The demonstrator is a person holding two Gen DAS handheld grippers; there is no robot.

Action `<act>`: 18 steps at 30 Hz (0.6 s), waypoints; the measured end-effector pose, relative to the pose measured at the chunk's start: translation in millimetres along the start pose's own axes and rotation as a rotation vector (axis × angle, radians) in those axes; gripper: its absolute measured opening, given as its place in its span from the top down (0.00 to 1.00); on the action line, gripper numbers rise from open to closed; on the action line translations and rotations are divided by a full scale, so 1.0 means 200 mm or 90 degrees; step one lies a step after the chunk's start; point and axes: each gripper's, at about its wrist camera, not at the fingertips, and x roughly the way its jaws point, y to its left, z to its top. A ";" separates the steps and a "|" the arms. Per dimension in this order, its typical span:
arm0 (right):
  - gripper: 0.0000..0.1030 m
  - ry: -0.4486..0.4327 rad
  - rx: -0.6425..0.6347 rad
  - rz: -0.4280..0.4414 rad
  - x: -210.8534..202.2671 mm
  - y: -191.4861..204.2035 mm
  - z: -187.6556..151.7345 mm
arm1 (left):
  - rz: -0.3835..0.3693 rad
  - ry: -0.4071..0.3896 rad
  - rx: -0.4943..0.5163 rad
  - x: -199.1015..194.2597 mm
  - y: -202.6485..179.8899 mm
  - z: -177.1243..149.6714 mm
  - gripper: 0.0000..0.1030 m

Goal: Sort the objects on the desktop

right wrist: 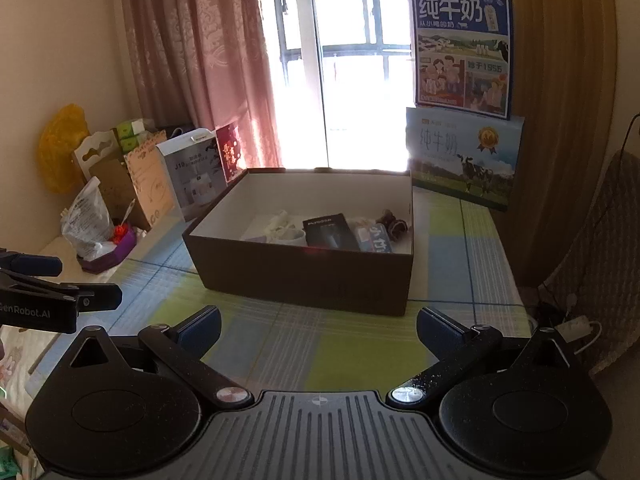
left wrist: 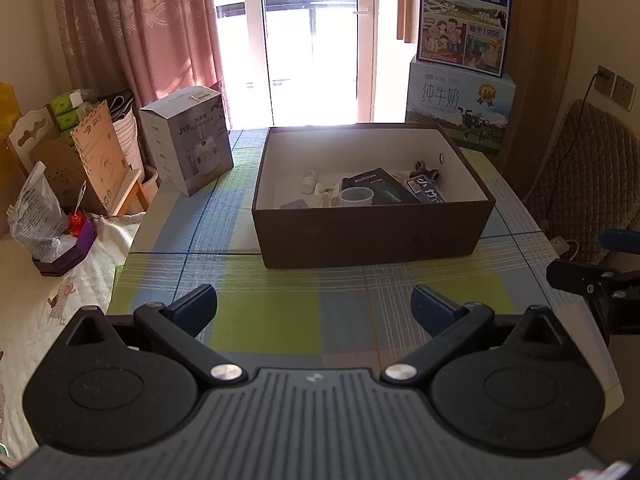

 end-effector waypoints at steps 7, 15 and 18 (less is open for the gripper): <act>0.02 0.012 0.009 0.000 -0.04 -0.02 -0.07 | -0.006 0.014 0.014 -0.01 -0.05 -0.06 0.01; 0.02 0.021 0.012 -0.001 -0.06 -0.05 -0.12 | -0.008 0.031 0.024 -0.01 -0.10 -0.12 0.01; 0.02 0.027 0.012 0.001 -0.06 -0.05 -0.13 | -0.008 0.039 0.029 -0.01 -0.12 -0.14 0.01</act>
